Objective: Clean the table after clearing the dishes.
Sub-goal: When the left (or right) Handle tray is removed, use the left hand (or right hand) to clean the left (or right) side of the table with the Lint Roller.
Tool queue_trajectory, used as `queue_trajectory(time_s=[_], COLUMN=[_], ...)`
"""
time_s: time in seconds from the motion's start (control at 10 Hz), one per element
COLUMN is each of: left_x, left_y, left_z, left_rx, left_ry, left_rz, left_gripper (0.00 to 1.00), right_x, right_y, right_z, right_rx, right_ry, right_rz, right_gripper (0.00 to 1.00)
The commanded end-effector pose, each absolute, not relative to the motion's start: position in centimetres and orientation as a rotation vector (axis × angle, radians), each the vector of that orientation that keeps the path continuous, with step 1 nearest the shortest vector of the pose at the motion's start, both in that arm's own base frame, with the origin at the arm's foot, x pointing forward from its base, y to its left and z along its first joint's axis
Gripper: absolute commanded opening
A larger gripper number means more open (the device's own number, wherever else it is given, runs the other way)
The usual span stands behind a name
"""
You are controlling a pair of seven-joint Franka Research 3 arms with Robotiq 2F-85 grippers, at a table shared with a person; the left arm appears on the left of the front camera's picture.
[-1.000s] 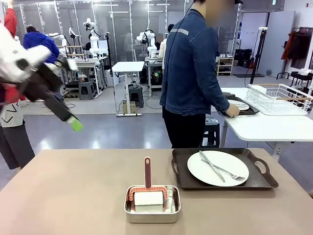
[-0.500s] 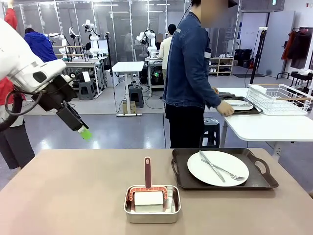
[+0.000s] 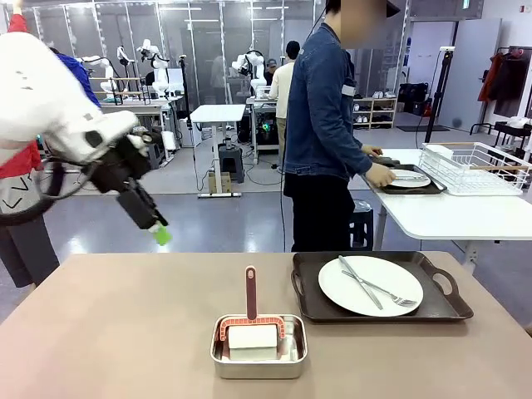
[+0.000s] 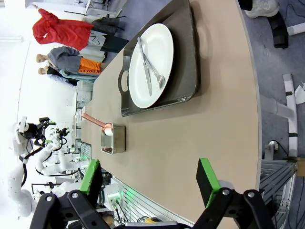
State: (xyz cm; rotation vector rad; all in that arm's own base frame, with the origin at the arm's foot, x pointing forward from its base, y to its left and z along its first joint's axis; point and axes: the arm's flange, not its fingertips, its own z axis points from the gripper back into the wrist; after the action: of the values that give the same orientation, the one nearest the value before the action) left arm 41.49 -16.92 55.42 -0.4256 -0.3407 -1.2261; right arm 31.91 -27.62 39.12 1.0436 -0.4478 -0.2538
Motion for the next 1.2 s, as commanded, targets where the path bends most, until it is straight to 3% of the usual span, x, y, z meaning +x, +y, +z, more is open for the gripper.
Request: queue_trajectory(time_s=[0.0,0.6,1.1], left_x=[46.2,50.5,50.1], left_y=[-21.5,-31.9,-35.2], left_z=[57.2,51.5,47.5], left_rx=[-0.344,-0.285,-0.195], left_ry=[-0.253,0.058,0.099], left_rz=[-1.356,-1.45,-1.409], left_gripper=[1.0,1.0,1.0], right_x=[31.7,31.7,31.7], right_y=[-27.6,-27.6,-27.6], right_z=[39.4,39.4,39.4], right_rx=[1.053,1.053,1.053], right_ry=[-0.456,-0.456,-0.456], right_rz=[-0.249,-0.249,-0.249], right_gripper=[1.0,1.0,1.0])
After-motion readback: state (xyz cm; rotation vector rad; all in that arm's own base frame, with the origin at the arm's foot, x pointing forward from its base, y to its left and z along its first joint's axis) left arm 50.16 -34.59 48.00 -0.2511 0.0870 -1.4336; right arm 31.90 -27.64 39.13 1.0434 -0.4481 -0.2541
